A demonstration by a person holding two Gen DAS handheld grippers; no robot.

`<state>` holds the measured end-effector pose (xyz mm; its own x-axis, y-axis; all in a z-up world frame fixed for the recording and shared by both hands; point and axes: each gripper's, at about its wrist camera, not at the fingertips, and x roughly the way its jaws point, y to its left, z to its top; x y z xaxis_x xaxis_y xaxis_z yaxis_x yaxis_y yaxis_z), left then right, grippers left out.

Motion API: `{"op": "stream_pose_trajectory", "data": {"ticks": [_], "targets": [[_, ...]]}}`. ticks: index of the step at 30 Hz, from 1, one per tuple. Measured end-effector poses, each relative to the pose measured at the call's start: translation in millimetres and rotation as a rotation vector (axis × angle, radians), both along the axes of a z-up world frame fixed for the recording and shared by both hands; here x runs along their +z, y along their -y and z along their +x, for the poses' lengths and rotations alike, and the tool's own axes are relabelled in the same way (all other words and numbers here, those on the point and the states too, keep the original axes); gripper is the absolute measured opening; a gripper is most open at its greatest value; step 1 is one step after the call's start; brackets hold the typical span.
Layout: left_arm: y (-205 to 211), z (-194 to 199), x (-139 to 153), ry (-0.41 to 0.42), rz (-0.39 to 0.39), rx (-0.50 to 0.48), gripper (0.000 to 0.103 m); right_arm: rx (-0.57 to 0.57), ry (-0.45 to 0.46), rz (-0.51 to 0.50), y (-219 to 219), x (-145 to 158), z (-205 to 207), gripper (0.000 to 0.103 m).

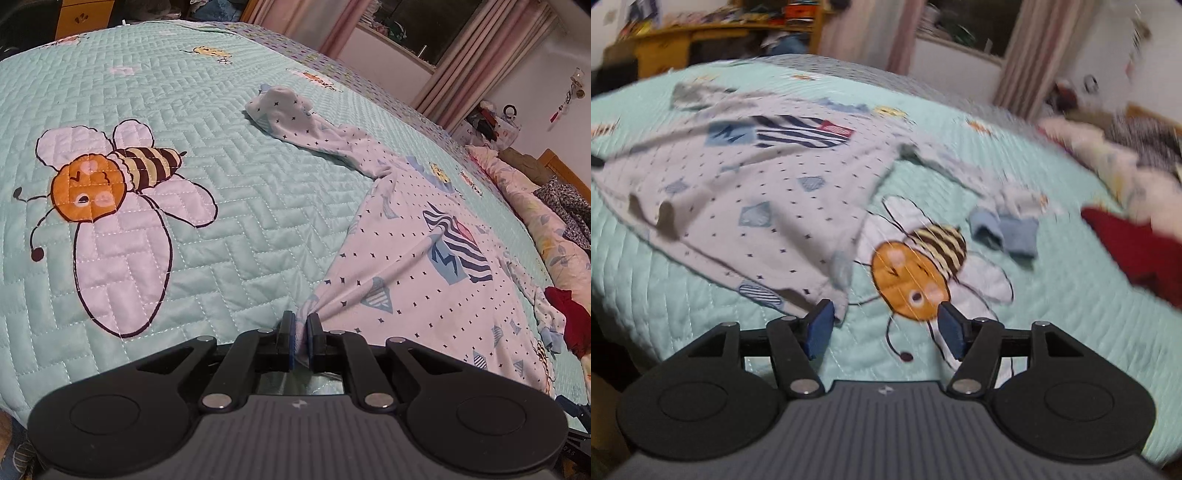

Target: Fold clothes

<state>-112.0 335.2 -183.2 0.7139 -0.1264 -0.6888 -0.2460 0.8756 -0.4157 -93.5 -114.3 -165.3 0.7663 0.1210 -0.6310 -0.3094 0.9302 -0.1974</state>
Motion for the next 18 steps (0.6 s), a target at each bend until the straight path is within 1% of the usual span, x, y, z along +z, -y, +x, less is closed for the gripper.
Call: {"op": "stream_pose_trajectory", "data": {"ticks": [1, 3, 6, 8, 12, 15, 17, 18], "targets": [[0.2, 0.3, 0.2, -0.001, 0.002, -0.001, 0.009, 0.015, 0.009, -0.004, -0.9, -1.1, -2.8, 0.065], [0.6, 0.6, 0.5, -0.003, 0.006, -0.002, 0.009, 0.087, 0.050, -0.024, -6.1, -1.0, -12.7, 0.065], [1.2, 1.5, 0.8, -0.007, 0.012, -0.003, 0.009, 0.208, 0.116, -0.160, -25.9, -2.3, -25.4, 0.065], [1.7, 2.1, 0.9, -0.008, 0.016, -0.004, 0.009, 0.265, 0.156, -0.249, -36.9, -4.2, -28.9, 0.065], [1.2, 1.4, 0.6, -0.007, 0.012, -0.004, 0.010, 0.355, 0.182, -0.423, -55.1, -11.8, -26.2, 0.065], [0.9, 1.4, 0.5, -0.006, 0.010, -0.005, 0.010, 0.396, 0.217, -0.515, -60.9, -12.5, -24.6, 0.065], [0.8, 1.2, 0.4, -0.005, 0.009, -0.006, 0.010, 0.413, 0.224, -0.559, -62.2, -13.9, -21.3, 0.061], [0.7, 1.2, 0.4, -0.004, 0.009, -0.007, 0.010, 0.420, 0.222, -0.575, -63.0, -14.2, -21.7, 0.051]]}}
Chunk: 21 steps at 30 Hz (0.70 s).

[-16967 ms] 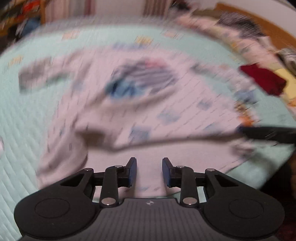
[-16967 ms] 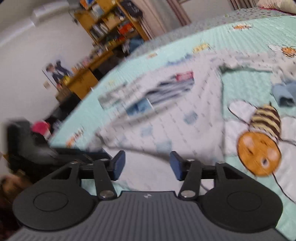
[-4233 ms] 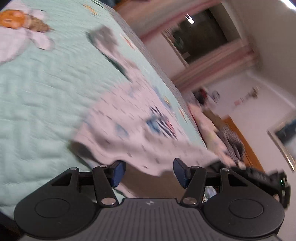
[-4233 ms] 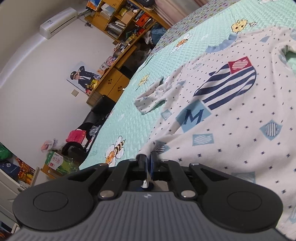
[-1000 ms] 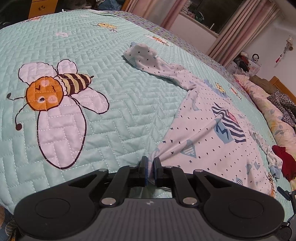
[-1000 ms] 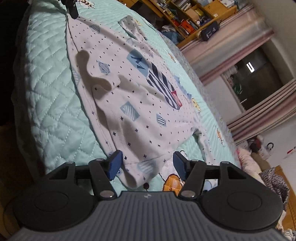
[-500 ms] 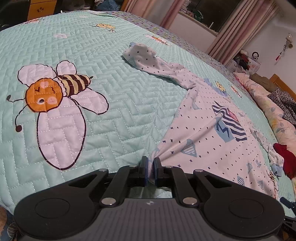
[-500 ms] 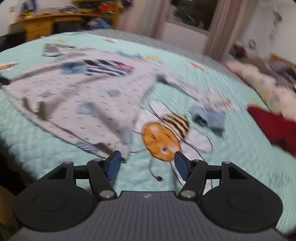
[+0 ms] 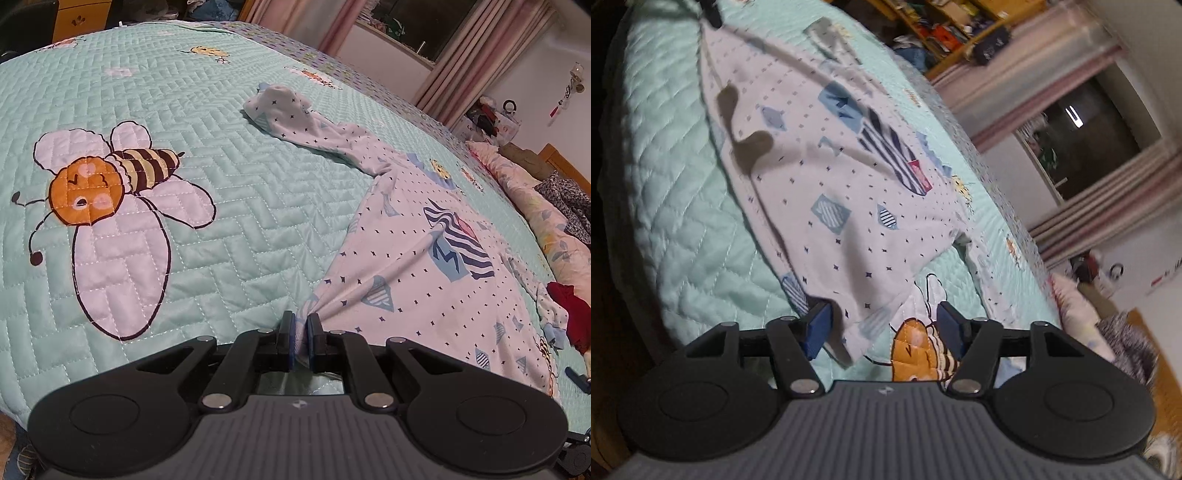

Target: Fold clothes

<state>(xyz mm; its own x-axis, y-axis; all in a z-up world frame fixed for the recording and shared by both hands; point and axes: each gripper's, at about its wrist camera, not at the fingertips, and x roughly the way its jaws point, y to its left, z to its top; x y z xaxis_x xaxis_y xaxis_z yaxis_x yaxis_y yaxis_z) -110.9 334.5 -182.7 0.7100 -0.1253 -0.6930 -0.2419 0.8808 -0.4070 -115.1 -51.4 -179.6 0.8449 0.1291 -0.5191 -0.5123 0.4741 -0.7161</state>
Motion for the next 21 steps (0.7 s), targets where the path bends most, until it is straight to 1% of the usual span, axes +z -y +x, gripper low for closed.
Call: {"op": "stream_pose_trajectory", "data": {"ticks": [1, 2, 4, 5, 7, 8, 9, 12, 13, 14, 16, 21], "targets": [[-0.1, -0.1, 0.0, 0.001, 0.000, -0.001, 0.010, -0.001, -0.003, -0.010, -0.8, -0.7, 0.5, 0.043], [-0.2, -0.2, -0.1, 0.001, -0.001, -0.001, 0.010, 0.002, -0.008, -0.015, -1.4, -1.6, 0.1, 0.039], [-0.3, -0.3, -0.1, 0.002, -0.002, -0.002, 0.010, 0.015, 0.000, -0.031, -4.0, -5.3, -2.4, 0.022], [-0.4, -0.4, -0.2, 0.003, -0.002, -0.003, 0.010, 0.020, 0.011, -0.040, -5.4, -7.1, -3.9, 0.019], [-0.5, -0.6, -0.2, 0.004, -0.003, -0.004, 0.010, 0.013, 0.012, -0.025, -5.5, -8.3, -4.7, 0.003], [-0.6, -0.7, -0.2, 0.005, -0.004, -0.004, 0.010, -0.014, -0.005, 0.017, -2.9, -5.5, -3.1, 0.003], [-1.4, -1.1, 0.0, 0.005, -0.010, -0.002, 0.010, -0.055, -0.032, 0.083, 2.6, 0.1, -0.7, 0.003], [-1.4, -1.6, 0.6, 0.005, -0.013, 0.001, 0.010, -0.216, -0.173, 0.354, 33.1, 20.2, 10.2, 0.003], [-1.1, -1.3, 0.6, 0.004, -0.010, 0.000, 0.009, -0.268, -0.225, 0.430, 44.7, 21.8, 14.7, 0.003], [-0.7, -1.0, 0.6, 0.004, -0.008, 0.000, 0.009, -0.306, -0.256, 0.471, 52.6, 20.2, 18.8, 0.003], [-1.7, -0.9, 0.8, 0.001, -0.012, -0.001, 0.009, -0.332, -0.287, 0.509, 61.6, 16.9, 21.4, 0.003], [-6.2, 0.9, 1.7, -0.011, -0.035, -0.008, 0.010, -0.365, -0.308, 0.576, 68.1, 15.5, 26.8, 0.003]]}}
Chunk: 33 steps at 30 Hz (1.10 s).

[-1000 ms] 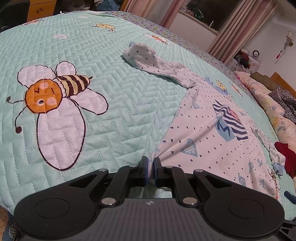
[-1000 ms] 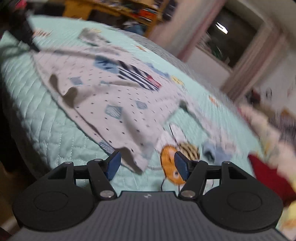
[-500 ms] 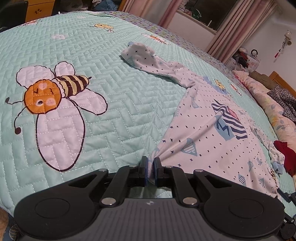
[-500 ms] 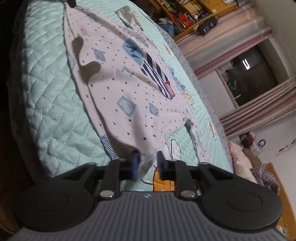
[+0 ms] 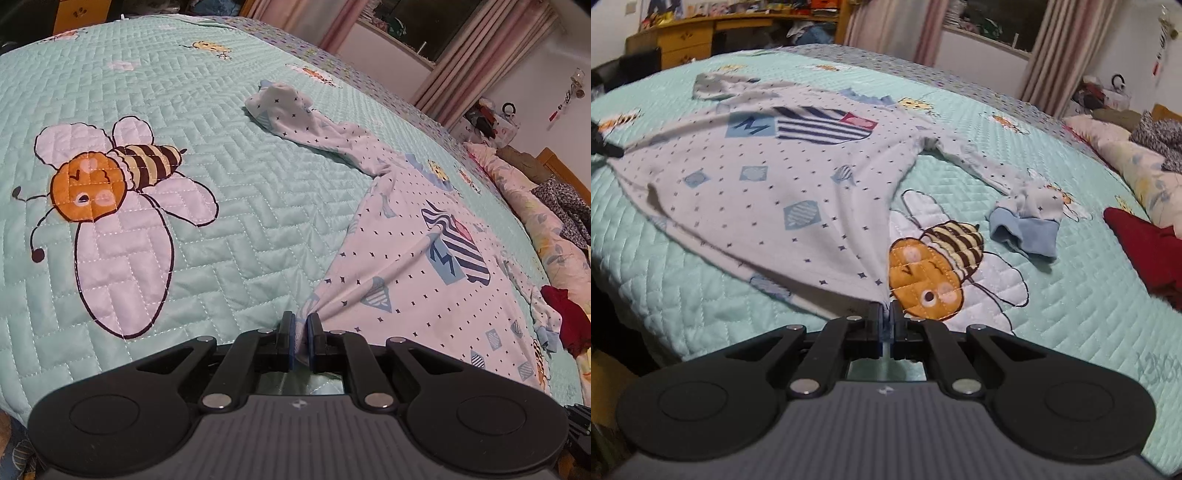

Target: Fold clothes

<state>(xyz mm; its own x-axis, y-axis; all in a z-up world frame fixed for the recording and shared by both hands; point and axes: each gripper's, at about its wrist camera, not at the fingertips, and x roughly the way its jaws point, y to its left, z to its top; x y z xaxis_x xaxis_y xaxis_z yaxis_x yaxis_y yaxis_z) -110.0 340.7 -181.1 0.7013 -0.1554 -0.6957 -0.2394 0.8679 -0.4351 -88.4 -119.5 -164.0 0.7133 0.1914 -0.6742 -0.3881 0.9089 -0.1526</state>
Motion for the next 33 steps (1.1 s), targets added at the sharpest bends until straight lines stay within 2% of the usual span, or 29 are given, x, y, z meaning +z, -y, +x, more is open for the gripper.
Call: {"op": "stream_pose_trajectory", "data": {"ticks": [5, 9, 11, 13, 15, 17, 19, 20, 23, 24, 28, 32, 33], "targets": [[-6.7, 4.1, 0.6, -0.021, -0.033, -0.018, 0.010, -0.093, -0.102, 0.244, 30.1, 1.4, 12.7, 0.003], [-10.8, 0.3, 1.6, -0.024, -0.067, -0.014, 0.011, -0.128, -0.189, 0.381, 49.4, -6.0, 18.9, 0.005], [-13.3, -4.2, 2.0, -0.026, -0.092, -0.016, 0.012, -0.093, -0.202, 0.401, 51.7, -4.0, 17.1, 0.014], [-13.3, -10.1, 5.0, -0.020, -0.110, -0.037, 0.015, -0.061, -0.208, 0.405, 52.1, -0.8, 13.7, 0.030], [-11.8, -16.9, 10.0, -0.008, -0.118, -0.056, 0.020, -0.040, -0.201, 0.390, 50.7, 3.8, 9.5, 0.035], [-2.9, -24.5, 21.6, 0.018, -0.072, -0.080, 0.021, -0.048, -0.171, 0.351, 48.7, 11.4, 6.1, 0.035], [17.2, -29.9, 38.4, 0.077, 0.024, -0.156, 0.021, -0.057, -0.118, 0.308, 44.8, 22.6, 2.9, 0.035], [30.8, -27.6, 43.7, 0.101, 0.044, -0.215, 0.021, -0.048, -0.089, 0.286, 41.1, 28.6, 1.5, 0.035], [71.7, -16.8, 54.4, 0.159, 0.093, -0.387, 0.022, 0.092, -0.064, 0.247, 12.1, 40.9, 4.0, 0.035], [84.9, -7.8, 53.5, 0.157, 0.097, -0.422, 0.022, 0.133, -0.072, 0.259, 0.6, 40.7, 9.6, 0.035], [114.4, 38.0, 37.9, 0.105, 0.069, -0.466, 0.022, 0.256, -0.117, 0.343, -47.2, 36.9, 42.2, 0.035], [125.4, 65.8, 14.8, -0.009, 0.075, -0.518, 0.022, 0.267, -0.111, 0.363, -88.8, 27.4, 75.9, 0.035], [127.7, 61.6, 10.9, -0.027, 0.079, -0.567, 0.022, 0.283, -0.123, 0.352, -97.3, 22.2, 78.5, 0.035]]}}
